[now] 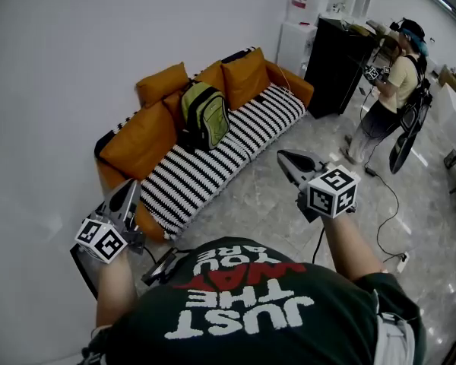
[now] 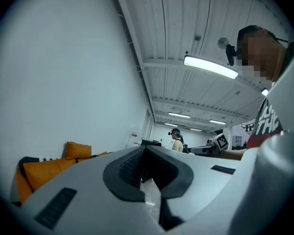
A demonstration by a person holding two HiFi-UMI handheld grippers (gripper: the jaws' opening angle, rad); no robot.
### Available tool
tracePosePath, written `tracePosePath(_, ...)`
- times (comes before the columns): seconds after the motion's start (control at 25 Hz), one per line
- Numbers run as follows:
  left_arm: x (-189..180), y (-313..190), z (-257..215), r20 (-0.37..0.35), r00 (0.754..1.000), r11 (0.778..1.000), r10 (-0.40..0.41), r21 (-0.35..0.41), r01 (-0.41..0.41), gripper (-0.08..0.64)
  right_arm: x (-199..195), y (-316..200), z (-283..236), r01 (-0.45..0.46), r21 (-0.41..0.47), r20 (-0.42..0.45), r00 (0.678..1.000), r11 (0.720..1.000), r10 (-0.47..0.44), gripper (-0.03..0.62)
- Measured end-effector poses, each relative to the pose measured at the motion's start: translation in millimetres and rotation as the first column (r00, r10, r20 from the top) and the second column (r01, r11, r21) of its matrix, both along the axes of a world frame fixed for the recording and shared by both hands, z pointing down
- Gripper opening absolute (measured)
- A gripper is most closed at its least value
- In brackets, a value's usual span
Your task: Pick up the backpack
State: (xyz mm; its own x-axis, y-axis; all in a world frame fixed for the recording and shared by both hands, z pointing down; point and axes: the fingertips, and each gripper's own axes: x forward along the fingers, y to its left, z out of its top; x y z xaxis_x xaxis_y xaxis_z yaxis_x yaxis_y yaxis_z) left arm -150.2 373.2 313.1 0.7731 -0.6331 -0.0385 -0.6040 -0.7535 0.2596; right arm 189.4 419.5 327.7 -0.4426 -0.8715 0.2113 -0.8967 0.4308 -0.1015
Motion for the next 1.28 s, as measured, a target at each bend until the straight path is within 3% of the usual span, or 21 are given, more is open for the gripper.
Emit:
tracePosePath(0.56,76,14,0,0.042,0.999,1.000,0.026,0.005,-0.026,0.011,64,26,18,0.024,0.001,0.039,0.999,1.000,-0.024,0.026)
tracePosePath(0.76,88,-10,10,0.056,0.998,0.999,0.039,-0.009,-0.039,0.011,77,3,31,0.011,-0.022,0.053,0.999,1.000,-0.010,0.026)
tracePosePath(1.04,79,-90,35,0.039,0.997,0.997,0.066,-0.048,-0.064,0.011,62,-71,50,-0.002,-0.069,0.038,0.999,0.998,0.005,0.026)
tracePosePath(1.28,52,-234,60,-0.016,0.992,0.988,0.127,-0.083,-0.128,0.011,27,-198,52,-0.048,-0.095,0.002,0.999,0.994,0.048,0.026)
